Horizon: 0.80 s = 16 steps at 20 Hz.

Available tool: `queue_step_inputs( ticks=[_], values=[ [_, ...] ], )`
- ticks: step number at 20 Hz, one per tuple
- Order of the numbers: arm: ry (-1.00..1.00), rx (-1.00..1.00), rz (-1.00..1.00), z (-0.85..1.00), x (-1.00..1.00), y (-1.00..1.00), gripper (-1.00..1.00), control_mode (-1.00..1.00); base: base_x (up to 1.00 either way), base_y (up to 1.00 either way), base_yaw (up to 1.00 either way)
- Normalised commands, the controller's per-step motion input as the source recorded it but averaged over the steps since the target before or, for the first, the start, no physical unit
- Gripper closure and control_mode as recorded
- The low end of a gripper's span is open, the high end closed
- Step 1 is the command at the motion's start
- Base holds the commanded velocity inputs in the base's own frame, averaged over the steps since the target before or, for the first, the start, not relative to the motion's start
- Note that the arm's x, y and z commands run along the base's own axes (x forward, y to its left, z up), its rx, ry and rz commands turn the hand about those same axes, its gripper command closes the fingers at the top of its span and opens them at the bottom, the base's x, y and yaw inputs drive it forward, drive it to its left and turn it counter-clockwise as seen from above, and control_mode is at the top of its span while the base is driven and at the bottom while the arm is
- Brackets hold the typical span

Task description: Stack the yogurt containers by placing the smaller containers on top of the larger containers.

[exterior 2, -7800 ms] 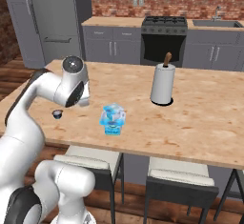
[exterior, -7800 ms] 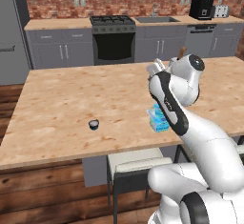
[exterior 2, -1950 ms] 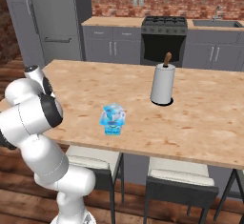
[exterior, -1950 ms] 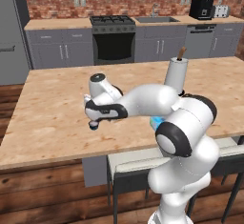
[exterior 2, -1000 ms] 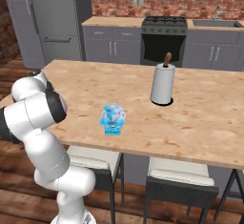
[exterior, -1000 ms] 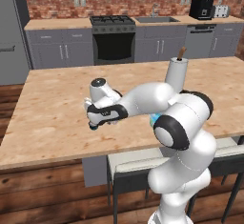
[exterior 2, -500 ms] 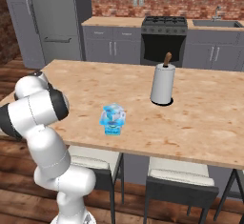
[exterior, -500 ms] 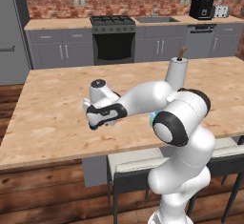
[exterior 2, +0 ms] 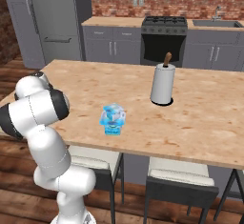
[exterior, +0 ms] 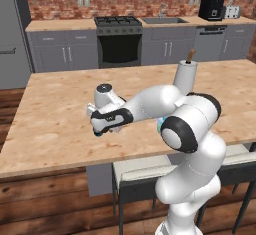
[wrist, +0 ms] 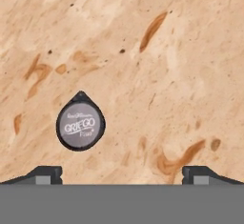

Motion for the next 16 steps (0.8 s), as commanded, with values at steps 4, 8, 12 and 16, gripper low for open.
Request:
queue_step_inputs(
  ticks=[4, 8, 12, 16],
  values=[
    [0.0, 0.0, 0.0, -0.01, 0.04, 0.0, -1.0, -1.0, 0.0, 0.0, 0.0],
    [0.0, 0.0, 0.0, -0.08, 0.05, 0.0, -1.0, -1.0, 0.0, 0.0, 0.0],
    [0.0, 0.02, 0.0, -0.1, 0.03, 0.0, -1.0, -1.0, 0.0, 0.0, 0.0],
    [0.0, 0.02, 0.0, -0.14, 0.03, 0.01, -1.0, -1.0, 0.0, 0.0, 0.0]
  ],
)
